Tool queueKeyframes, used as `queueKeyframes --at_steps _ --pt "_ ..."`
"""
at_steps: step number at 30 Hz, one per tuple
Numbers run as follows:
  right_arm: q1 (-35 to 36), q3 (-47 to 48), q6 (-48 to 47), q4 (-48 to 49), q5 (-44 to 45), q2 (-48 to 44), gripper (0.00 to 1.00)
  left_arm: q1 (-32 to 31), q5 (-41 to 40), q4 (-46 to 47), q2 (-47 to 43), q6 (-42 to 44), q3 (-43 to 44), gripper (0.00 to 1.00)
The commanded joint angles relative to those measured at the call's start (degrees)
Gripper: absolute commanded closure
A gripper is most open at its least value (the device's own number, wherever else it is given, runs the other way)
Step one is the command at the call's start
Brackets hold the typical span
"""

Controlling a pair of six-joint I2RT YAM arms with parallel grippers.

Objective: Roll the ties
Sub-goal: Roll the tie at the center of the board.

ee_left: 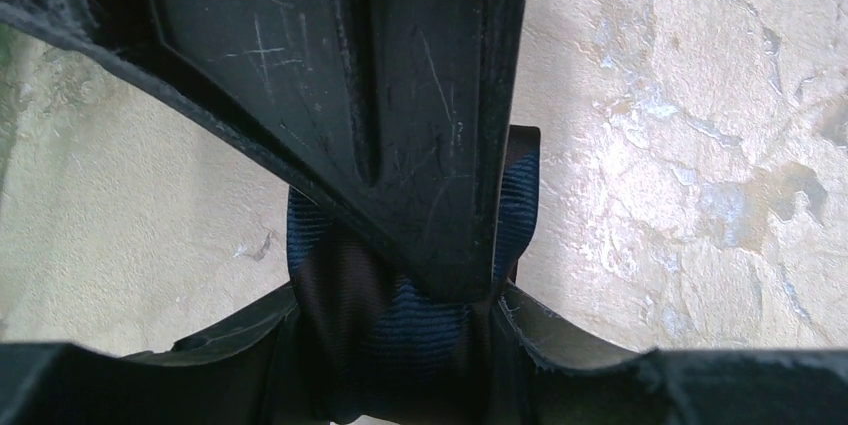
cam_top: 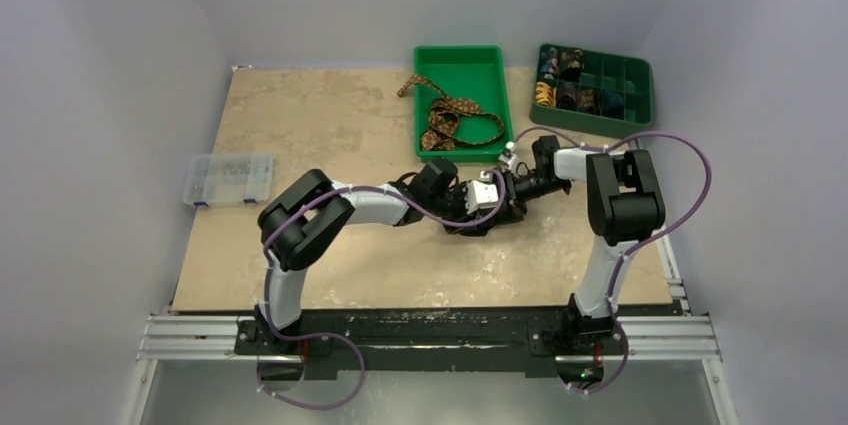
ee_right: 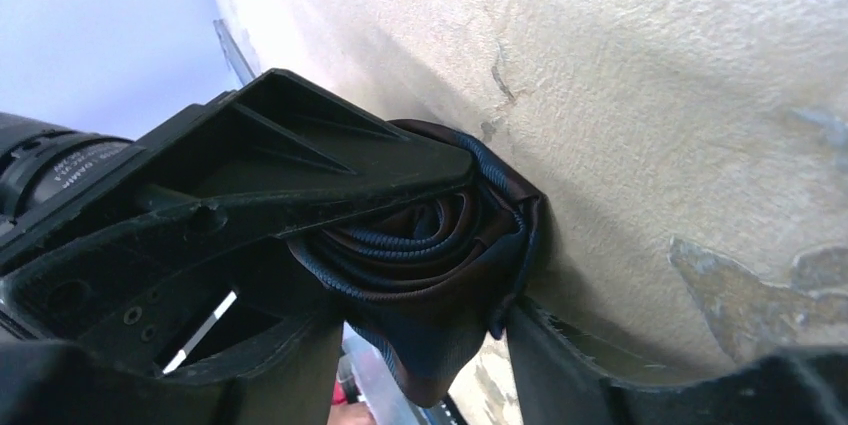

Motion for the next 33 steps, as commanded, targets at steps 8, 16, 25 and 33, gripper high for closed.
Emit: queueKeyframes --at_steps 8,16,25,33 --pt "0.43 -2.06 2.32 8.53 -2.07 -5.78 0.69 -0.16 -2.54 -9.16 3.55 1.94 -0.07 0.82" --pt "0.87 0.1 -0.54 5.36 0.87 -2.59 1.0 -0.14 -1.43 -6.38 1.58 -1.35 -0.57 0.55" --pt "0.86 0.24 -1.29 4.36 4.79 -3.17 1.0 -0.05 1.54 4.76 -6.01 -2.27 -5.61 0.04" --pt "1.14 1.89 -9.43 -2.36 5.22 -1.8 1.0 -0.06 1.62 5.93 -2.43 4.34 -4.47 0.0"
